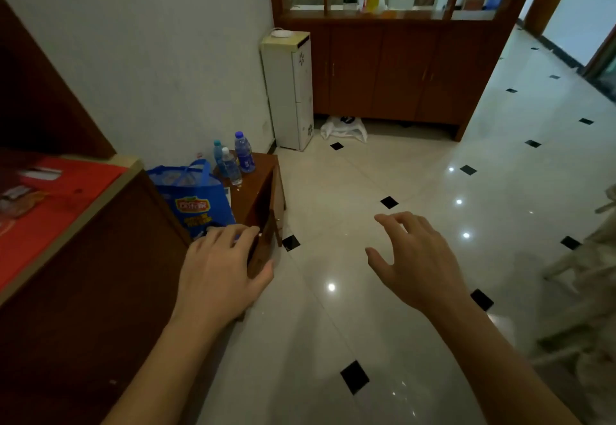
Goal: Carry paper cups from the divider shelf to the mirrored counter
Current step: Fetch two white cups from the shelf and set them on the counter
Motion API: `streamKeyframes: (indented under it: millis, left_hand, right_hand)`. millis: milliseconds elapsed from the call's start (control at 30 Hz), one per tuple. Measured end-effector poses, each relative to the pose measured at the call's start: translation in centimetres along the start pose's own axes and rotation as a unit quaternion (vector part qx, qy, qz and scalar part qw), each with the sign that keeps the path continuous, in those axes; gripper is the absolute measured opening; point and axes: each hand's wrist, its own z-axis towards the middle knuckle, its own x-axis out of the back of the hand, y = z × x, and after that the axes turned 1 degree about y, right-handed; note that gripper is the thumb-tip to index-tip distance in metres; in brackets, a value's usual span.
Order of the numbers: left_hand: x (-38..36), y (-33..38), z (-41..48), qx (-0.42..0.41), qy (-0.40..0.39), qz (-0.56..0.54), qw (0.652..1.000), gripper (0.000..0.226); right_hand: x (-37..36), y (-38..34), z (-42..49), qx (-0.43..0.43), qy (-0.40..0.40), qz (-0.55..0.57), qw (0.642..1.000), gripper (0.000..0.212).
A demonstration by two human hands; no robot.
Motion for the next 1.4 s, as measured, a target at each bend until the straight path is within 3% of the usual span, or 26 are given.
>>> streamKeyframes:
  millis: [867,1400]
  left_hand:
    - [-10.8,-6.6,44.7,-0.056,0.007,-0.045,0.997,0.066]
    - [-17.2,-2.9,74.1,-0.042,0.017,-0.027,0.999,0.063]
  right_hand:
    - [-11.9,9.3,40.5,-0.044,-0.023,-0.075,0.996,0.055]
    - [-19.9,21.1,68.6,-0.010,-0.030,-0.062,0.998,0.055]
